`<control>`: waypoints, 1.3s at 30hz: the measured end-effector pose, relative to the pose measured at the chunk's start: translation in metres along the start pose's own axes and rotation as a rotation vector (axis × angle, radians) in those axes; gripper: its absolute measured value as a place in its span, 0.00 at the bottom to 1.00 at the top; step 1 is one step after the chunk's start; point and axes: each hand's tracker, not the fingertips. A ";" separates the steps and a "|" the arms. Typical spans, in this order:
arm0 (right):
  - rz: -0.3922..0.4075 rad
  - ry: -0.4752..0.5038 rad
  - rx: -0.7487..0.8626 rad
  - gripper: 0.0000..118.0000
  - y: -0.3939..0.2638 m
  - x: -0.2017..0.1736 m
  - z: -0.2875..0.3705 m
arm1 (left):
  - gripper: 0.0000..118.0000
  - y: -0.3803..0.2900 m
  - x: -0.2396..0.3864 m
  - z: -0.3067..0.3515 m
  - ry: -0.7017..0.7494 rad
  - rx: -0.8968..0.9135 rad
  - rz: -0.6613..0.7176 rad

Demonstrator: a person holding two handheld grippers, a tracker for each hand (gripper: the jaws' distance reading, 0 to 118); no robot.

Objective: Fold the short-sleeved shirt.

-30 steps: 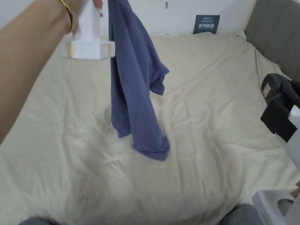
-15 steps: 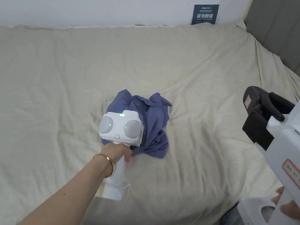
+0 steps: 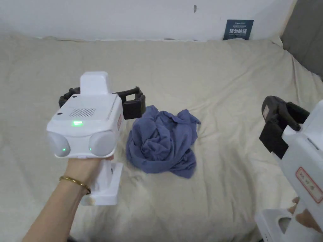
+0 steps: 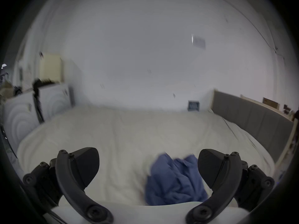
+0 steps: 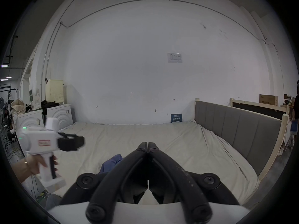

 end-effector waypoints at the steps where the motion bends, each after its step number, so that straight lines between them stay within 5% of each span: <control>1: 0.001 0.002 0.005 0.01 -0.001 -0.003 -0.002 | 1.00 0.000 -0.005 0.012 0.047 0.030 -0.027; 8: 0.014 0.023 0.011 0.01 -0.008 -0.016 -0.013 | 0.97 -0.021 -0.032 0.068 0.127 0.076 -0.051; 14: 0.001 0.029 -0.019 0.01 -0.018 -0.019 -0.016 | 0.23 -0.041 -0.036 0.083 0.135 0.031 -0.031; 16: -0.002 0.030 -0.029 0.01 -0.019 -0.019 -0.016 | 0.06 -0.045 -0.036 0.082 0.125 0.005 -0.010; 18: -0.003 0.032 -0.033 0.01 -0.019 -0.019 -0.016 | 0.00 -0.049 -0.036 0.082 0.120 -0.008 -0.013; 28: -0.005 0.045 -0.055 0.01 -0.023 -0.019 -0.021 | 0.00 -0.046 -0.030 0.066 0.078 -0.103 -0.009; 32: -0.005 0.047 -0.072 0.01 -0.027 -0.018 -0.026 | 0.08 -0.032 -0.028 0.023 0.036 -0.269 -0.006; 34: -0.007 0.047 -0.082 0.01 -0.030 -0.017 -0.029 | 0.27 -0.028 -0.026 -0.009 0.015 -0.307 0.009; 38: -0.003 0.040 -0.107 0.01 -0.035 -0.013 -0.037 | 0.96 -0.010 -0.016 -0.082 -0.098 -0.429 0.103; 39: -0.007 0.036 -0.115 0.01 -0.036 -0.012 -0.039 | 1.00 -0.006 -0.010 -0.097 -0.118 -0.424 0.104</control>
